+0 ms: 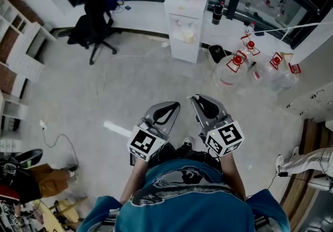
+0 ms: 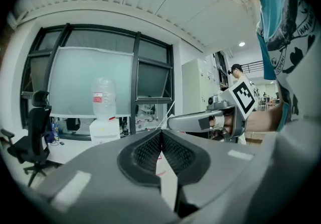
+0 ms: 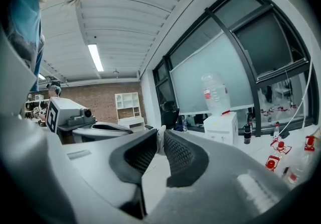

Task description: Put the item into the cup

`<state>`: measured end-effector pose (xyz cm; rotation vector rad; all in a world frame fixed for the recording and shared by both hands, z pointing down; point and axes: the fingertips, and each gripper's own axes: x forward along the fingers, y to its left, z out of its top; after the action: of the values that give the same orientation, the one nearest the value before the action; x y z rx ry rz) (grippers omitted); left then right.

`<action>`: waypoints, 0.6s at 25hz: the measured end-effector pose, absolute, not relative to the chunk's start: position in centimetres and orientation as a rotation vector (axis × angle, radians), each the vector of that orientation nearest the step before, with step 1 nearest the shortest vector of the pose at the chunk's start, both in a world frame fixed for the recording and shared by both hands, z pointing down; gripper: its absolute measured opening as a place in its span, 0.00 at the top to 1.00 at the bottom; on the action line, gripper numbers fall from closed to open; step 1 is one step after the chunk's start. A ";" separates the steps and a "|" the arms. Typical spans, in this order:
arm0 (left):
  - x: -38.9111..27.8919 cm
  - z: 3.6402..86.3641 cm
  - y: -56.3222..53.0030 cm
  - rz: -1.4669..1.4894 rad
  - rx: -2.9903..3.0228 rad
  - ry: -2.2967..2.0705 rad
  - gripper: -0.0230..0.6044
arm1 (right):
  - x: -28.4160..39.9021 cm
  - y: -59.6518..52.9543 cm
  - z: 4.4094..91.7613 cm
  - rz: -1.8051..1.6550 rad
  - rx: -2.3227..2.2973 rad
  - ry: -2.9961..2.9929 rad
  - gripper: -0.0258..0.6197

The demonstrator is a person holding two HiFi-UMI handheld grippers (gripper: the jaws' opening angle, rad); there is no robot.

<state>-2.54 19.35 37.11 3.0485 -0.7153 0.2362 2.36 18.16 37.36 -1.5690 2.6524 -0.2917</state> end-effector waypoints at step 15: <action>0.7 38.9 13.9 0.311 3.001 -0.687 0.96 | 6.0 12.9 39.3 -0.398 -1.554 2.633 0.89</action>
<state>0.71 13.88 38.88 3.0012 -0.6874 0.3114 6.03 12.91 39.30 -1.5541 2.6330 -0.3975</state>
